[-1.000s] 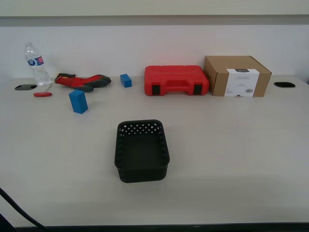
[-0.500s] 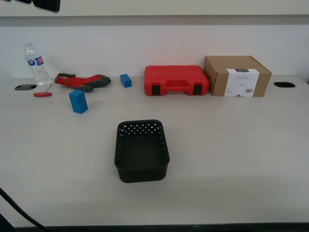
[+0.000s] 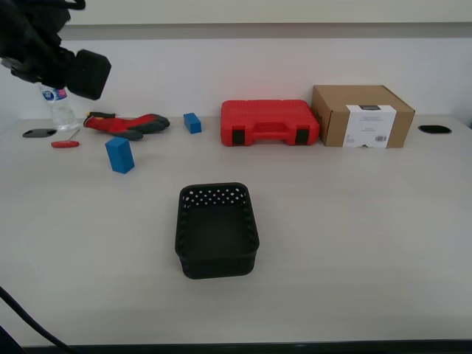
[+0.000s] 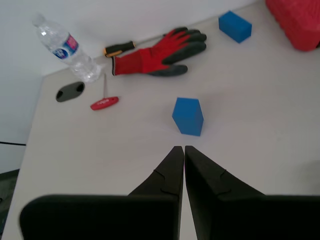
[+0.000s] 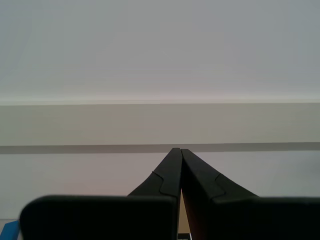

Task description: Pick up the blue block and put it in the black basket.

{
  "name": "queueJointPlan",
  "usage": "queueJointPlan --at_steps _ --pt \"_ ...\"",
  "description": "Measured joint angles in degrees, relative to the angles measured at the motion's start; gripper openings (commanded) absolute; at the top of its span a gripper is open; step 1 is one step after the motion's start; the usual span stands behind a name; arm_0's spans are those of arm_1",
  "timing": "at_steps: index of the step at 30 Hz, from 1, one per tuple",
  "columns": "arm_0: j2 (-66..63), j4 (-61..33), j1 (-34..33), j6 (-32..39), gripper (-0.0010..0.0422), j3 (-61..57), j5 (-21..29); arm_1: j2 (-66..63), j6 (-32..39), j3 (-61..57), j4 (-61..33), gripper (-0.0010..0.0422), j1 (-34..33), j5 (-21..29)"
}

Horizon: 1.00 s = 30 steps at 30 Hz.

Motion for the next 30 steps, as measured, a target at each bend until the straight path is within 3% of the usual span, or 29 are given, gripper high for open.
queueJointPlan --at_steps 11,21,25,30 --pt "0.0 -0.02 0.04 0.0 0.0 0.0 0.0 24.68 1.27 10.49 0.48 0.0 0.11 0.42" --pt "0.0 -0.02 0.02 0.0 0.0 0.0 0.0 38.4 9.03 24.41 0.42 0.0 1.6 0.42" --pt "0.0 -0.02 0.04 0.0 0.0 0.0 0.0 43.67 10.56 31.06 -4.48 0.0002 3.26 1.64" --pt "0.0 -0.04 0.0 0.0 0.0 0.0 0.0 51.01 11.47 40.35 -11.82 0.0065 5.03 2.99"
